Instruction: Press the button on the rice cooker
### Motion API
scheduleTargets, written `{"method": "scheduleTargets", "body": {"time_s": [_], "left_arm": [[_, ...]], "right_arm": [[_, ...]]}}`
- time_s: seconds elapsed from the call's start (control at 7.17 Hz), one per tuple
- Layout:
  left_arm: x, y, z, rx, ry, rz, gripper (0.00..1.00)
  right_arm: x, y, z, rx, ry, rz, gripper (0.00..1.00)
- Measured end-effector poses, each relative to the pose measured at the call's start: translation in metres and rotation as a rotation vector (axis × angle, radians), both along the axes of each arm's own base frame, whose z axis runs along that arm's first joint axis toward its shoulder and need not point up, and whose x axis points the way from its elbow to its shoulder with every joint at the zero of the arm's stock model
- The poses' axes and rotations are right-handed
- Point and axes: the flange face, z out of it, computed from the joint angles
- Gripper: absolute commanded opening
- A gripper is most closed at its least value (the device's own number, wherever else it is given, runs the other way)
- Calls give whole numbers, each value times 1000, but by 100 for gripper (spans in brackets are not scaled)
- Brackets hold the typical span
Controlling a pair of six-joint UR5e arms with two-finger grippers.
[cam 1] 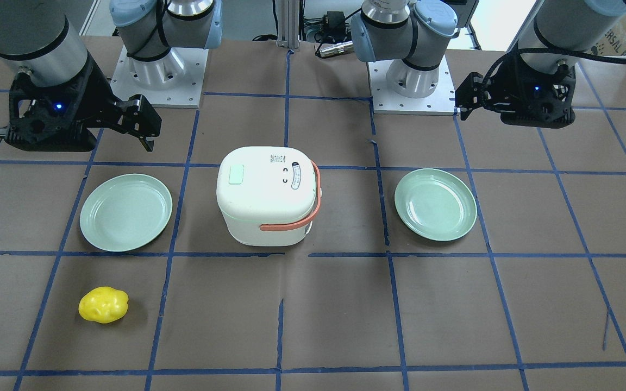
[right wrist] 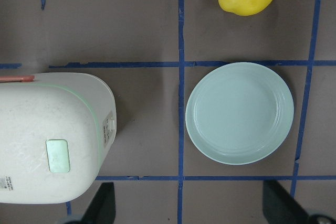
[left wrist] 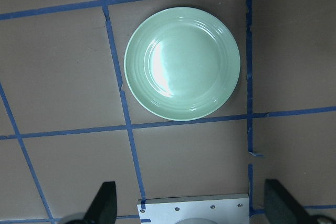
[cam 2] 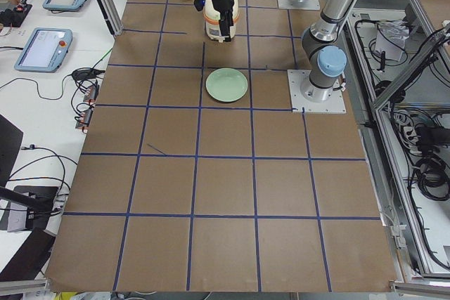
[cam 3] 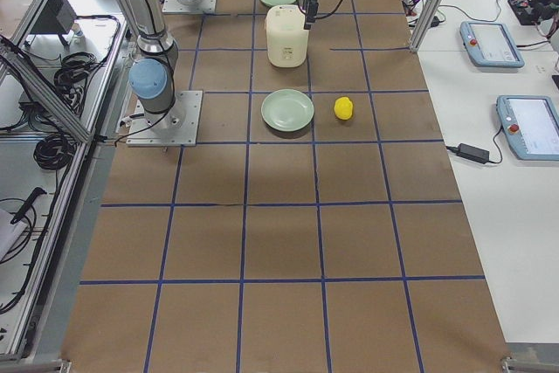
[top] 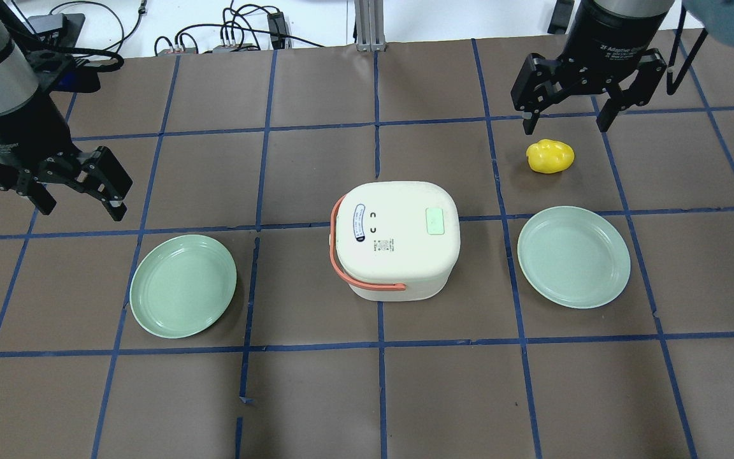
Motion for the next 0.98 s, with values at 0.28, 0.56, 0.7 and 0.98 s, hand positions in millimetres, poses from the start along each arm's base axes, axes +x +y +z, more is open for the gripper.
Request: {"method": "scheduleTargets", "body": {"time_s": [0.28, 0.56, 0.7, 0.98], "left_arm": [[0, 0, 0, 0, 0, 0, 100], [0, 0, 0, 0, 0, 0, 100], [0, 0, 0, 0, 0, 0, 100], [0, 0, 0, 0, 0, 0, 100]], "right_arm": [[0, 0, 1, -1, -1, -3, 100], [3, 1, 6, -11, -1, -24, 100], [15, 3, 9, -17, -4, -34, 100], [79, 18, 7, -25, 2, -61, 91]]}}
